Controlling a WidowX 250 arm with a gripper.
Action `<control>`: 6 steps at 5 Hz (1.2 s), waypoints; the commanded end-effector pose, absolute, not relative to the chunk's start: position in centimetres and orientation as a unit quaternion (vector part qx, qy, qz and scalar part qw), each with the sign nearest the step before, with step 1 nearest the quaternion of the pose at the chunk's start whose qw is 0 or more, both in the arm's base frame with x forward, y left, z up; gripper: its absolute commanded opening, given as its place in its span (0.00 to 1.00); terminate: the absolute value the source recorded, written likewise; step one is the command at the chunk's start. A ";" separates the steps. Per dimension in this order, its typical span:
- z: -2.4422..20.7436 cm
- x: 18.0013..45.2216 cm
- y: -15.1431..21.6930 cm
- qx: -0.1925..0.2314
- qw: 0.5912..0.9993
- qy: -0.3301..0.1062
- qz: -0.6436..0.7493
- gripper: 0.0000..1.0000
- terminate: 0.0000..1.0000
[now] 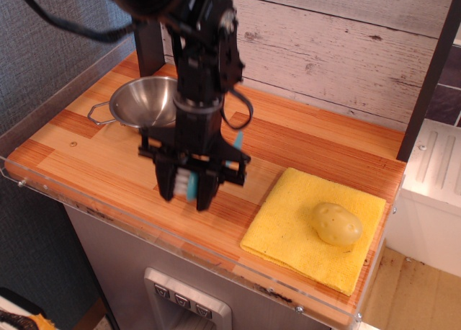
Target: Move the blue brush to the left of the yellow towel
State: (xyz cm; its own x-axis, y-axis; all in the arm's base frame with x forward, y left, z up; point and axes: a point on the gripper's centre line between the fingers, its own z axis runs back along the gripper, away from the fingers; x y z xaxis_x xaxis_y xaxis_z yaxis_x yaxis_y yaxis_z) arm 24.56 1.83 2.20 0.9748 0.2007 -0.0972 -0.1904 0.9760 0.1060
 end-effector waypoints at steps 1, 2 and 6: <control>1.9 25.1 1.7 0.044 0.993 0.046 0.096 1.00 0.00; 3.6 25.0 1.6 0.038 0.994 0.030 0.098 1.00 0.00; 12.0 26.5 3.5 0.009 0.995 -0.021 0.099 1.00 0.00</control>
